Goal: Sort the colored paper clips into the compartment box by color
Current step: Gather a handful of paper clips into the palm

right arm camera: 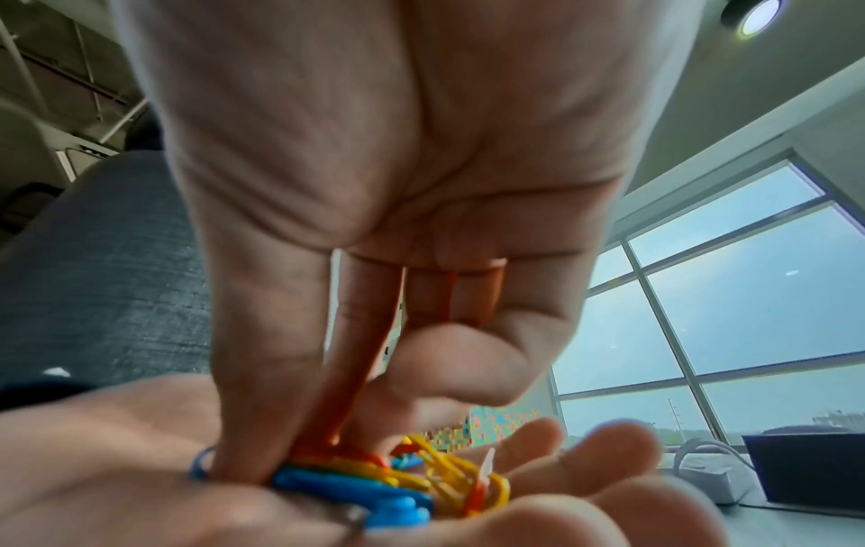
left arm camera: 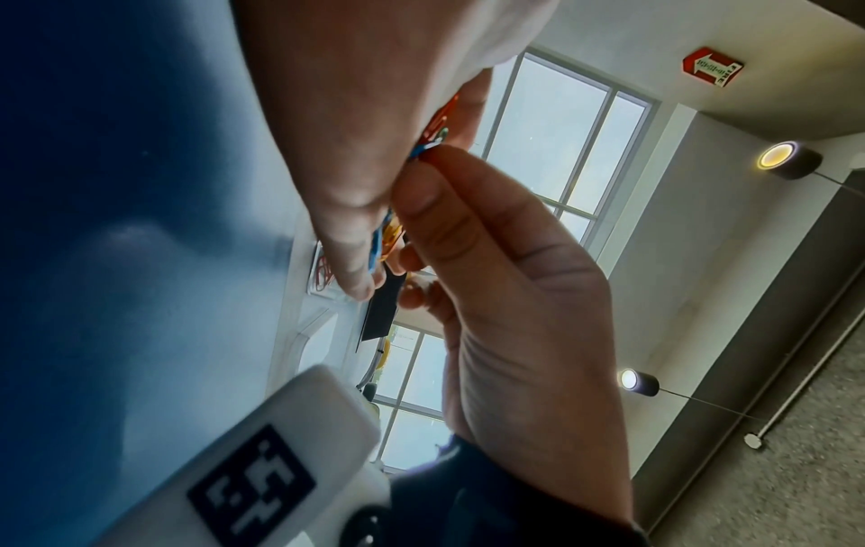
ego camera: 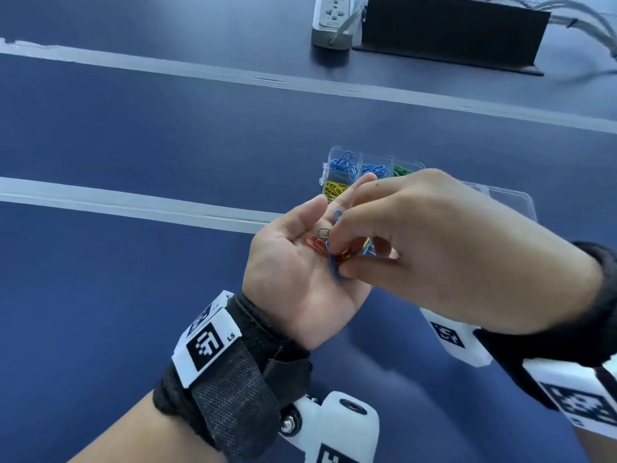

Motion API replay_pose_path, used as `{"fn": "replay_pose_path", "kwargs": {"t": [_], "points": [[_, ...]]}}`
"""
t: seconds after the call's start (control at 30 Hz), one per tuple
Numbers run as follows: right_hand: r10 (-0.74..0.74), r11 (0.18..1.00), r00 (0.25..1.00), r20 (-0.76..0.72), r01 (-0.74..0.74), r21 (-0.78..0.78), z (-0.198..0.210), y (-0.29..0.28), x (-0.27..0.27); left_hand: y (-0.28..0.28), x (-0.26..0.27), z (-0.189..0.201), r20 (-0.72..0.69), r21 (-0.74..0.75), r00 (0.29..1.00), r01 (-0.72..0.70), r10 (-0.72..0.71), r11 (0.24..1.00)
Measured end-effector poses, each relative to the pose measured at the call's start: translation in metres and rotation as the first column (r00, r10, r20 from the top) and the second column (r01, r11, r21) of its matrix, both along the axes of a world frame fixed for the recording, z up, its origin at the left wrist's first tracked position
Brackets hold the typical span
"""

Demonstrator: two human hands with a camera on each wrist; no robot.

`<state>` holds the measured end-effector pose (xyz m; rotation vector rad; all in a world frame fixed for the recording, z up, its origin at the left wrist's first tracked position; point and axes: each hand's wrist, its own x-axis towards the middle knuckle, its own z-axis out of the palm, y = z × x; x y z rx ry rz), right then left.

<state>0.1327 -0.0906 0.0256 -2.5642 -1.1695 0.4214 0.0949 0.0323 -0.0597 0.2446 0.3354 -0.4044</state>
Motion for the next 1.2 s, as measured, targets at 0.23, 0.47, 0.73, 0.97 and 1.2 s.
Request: {"fn": "replay_pose_path", "kwargs": {"t": [0.23,0.47,0.73,0.97,1.2], "points": [[0.015,0.990,1.000,0.025,-0.018,0.139,0.009,-0.003,0.009,-0.010,0.001,0.007,-0.058,-0.069,0.992,-0.114,0.110,0.991],[-0.043,0.981,0.998,0.041,0.034,0.192,0.006,-0.008,0.016,-0.012,0.003,0.010,0.005,0.032,0.987,-0.158,0.158,0.987],[0.031,0.993,0.998,0.056,-0.037,0.110,-0.006,0.004,0.014,-0.005,0.000,0.011,-0.049,0.034,0.991,-0.123,0.124,0.992],[0.042,0.991,0.989,0.140,-0.058,0.117,-0.011,0.005,0.013,-0.004,0.000,0.007,-0.093,0.051,0.993,-0.073,0.077,0.996],[-0.080,0.934,0.995,-0.055,0.094,0.345,0.003,-0.011,0.022,-0.009,0.003,0.009,-0.005,0.055,0.992,-0.123,0.124,0.991]]}}
